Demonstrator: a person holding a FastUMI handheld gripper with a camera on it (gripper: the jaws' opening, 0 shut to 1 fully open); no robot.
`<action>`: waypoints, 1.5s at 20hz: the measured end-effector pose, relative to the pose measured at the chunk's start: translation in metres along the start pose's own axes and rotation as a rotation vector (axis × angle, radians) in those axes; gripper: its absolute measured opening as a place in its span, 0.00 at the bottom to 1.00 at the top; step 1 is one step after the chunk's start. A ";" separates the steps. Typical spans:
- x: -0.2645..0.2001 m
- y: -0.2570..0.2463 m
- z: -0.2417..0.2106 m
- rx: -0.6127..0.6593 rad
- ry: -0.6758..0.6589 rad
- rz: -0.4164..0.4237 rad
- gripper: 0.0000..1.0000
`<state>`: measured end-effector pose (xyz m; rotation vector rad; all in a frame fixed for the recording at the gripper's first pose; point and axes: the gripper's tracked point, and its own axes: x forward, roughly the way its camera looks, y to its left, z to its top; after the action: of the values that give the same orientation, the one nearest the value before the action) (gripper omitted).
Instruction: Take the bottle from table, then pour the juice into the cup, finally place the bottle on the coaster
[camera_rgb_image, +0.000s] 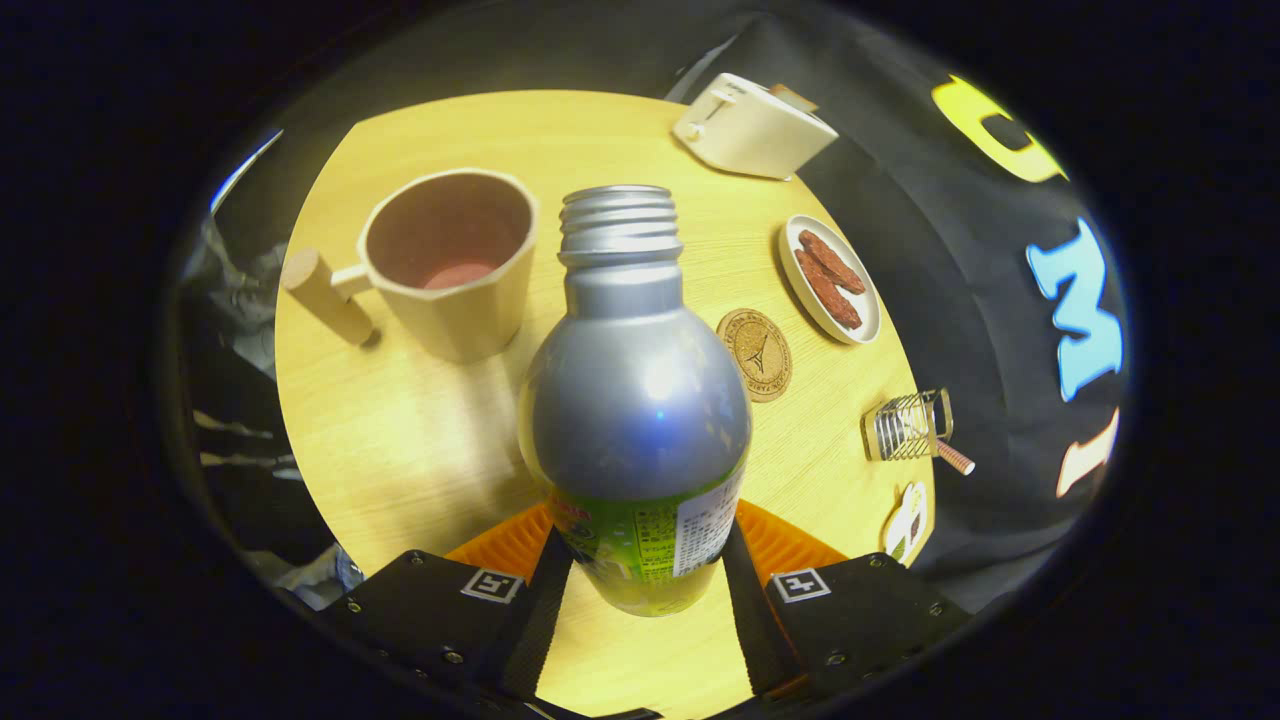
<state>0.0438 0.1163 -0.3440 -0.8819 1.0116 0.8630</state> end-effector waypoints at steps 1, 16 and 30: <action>0.002 -0.004 0.004 0.043 -0.035 0.001 0.76; 0.046 -0.092 0.077 0.397 -0.415 -0.029 0.76; 0.090 -0.143 0.136 0.515 -0.616 -0.124 0.78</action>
<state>0.2430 0.2003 -0.3627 -0.2070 0.5814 0.6593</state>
